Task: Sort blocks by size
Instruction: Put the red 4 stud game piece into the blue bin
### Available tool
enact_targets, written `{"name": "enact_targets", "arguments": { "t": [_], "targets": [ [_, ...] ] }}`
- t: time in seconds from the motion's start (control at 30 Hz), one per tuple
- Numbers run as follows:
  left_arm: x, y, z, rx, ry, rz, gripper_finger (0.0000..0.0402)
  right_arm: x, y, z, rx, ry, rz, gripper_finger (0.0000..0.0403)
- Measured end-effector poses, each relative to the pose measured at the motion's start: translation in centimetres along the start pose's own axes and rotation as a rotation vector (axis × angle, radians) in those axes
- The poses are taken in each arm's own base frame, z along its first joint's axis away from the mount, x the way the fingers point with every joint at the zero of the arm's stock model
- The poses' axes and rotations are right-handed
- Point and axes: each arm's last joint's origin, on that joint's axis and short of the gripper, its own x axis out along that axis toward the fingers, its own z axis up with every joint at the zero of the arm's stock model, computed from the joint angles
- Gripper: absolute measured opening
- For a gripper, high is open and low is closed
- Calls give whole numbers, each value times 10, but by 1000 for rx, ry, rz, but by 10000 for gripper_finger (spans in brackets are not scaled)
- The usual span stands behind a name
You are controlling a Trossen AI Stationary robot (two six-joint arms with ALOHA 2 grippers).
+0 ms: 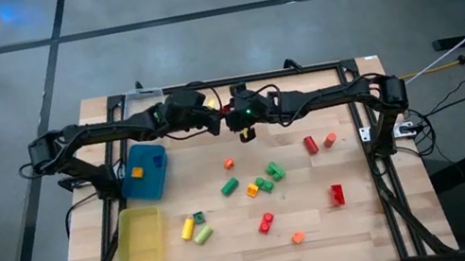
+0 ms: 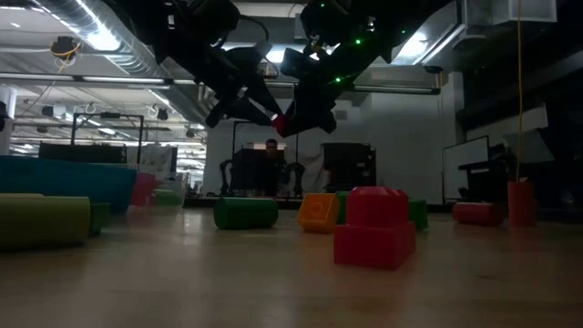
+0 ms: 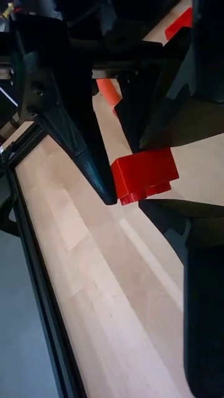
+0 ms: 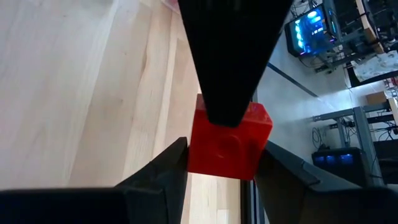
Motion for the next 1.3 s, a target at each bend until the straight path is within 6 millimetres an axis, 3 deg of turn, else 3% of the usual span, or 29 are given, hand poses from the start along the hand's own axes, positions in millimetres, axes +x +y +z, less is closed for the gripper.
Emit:
{"name": "enact_targets", "arguments": {
  "t": [0.17,0.5,1.3],
  "targets": [
    [0,1,0,11,-2,19,126,0,0,0,0,-2,3,161],
    [0,2,0,7,-8,50,182,0,2,1,-1,-19,25,161],
    [-1,4,-10,57,78,93,178,1,1,3,3,-34,10,161]
  ]
}}
